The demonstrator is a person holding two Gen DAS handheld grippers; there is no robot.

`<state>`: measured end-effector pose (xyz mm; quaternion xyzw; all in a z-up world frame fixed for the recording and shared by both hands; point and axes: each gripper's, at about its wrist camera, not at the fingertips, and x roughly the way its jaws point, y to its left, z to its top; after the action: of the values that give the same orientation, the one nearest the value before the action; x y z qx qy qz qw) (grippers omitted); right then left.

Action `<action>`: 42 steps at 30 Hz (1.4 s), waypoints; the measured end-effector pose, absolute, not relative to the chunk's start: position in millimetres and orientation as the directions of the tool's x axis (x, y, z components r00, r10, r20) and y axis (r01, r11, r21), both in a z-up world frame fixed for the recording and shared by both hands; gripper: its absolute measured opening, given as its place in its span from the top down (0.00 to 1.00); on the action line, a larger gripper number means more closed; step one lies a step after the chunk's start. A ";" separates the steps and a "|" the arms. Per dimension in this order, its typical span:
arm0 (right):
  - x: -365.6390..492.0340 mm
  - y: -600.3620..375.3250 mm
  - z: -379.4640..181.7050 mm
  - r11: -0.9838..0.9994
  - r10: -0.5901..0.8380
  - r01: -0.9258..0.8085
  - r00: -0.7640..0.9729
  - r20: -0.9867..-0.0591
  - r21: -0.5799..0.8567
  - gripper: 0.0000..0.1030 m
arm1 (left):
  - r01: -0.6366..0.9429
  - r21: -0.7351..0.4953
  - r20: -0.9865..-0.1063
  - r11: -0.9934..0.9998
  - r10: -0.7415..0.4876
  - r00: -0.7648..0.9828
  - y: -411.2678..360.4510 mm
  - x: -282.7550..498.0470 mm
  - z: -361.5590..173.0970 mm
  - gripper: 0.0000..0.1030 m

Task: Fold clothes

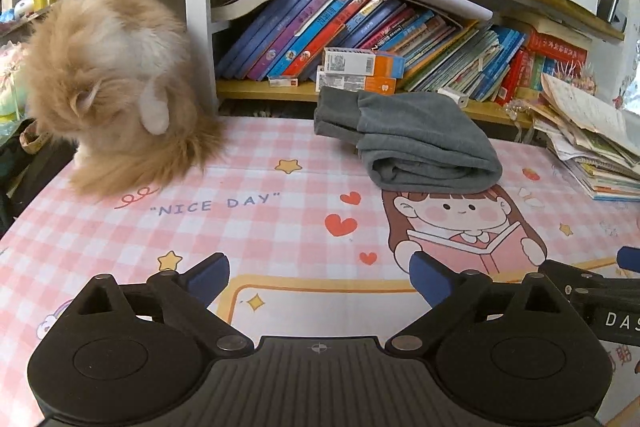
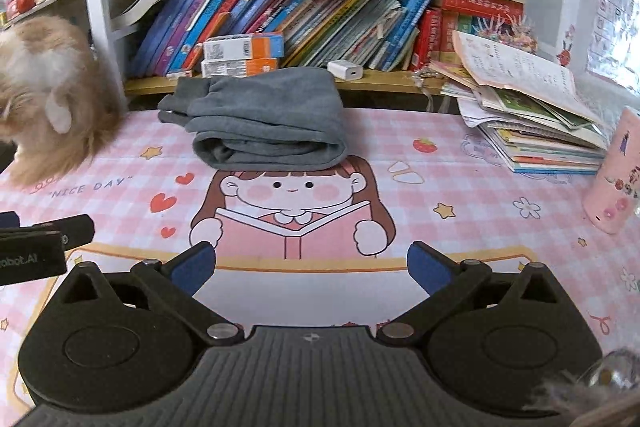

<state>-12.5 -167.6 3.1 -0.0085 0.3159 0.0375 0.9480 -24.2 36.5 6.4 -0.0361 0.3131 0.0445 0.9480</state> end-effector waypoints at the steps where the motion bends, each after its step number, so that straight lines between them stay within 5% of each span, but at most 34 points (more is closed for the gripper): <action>1: -12.2 -166.8 3.3 0.997 0.069 -0.082 0.797 -0.600 0.007 0.00 | -0.107 -0.040 -0.598 0.993 0.062 0.799 35.9 -24.7 5.9 0.05; 42: -0.7 -159.5 -8.5 0.992 0.101 -0.122 0.763 -0.638 0.011 0.00 | -0.094 -0.068 -0.629 0.993 0.030 0.777 37.2 -16.9 -4.1 0.00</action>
<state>-0.7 -159.5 -8.5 -0.0156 0.3390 0.0594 0.9388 -16.9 37.2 -4.1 -0.0479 0.3325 0.0328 0.9413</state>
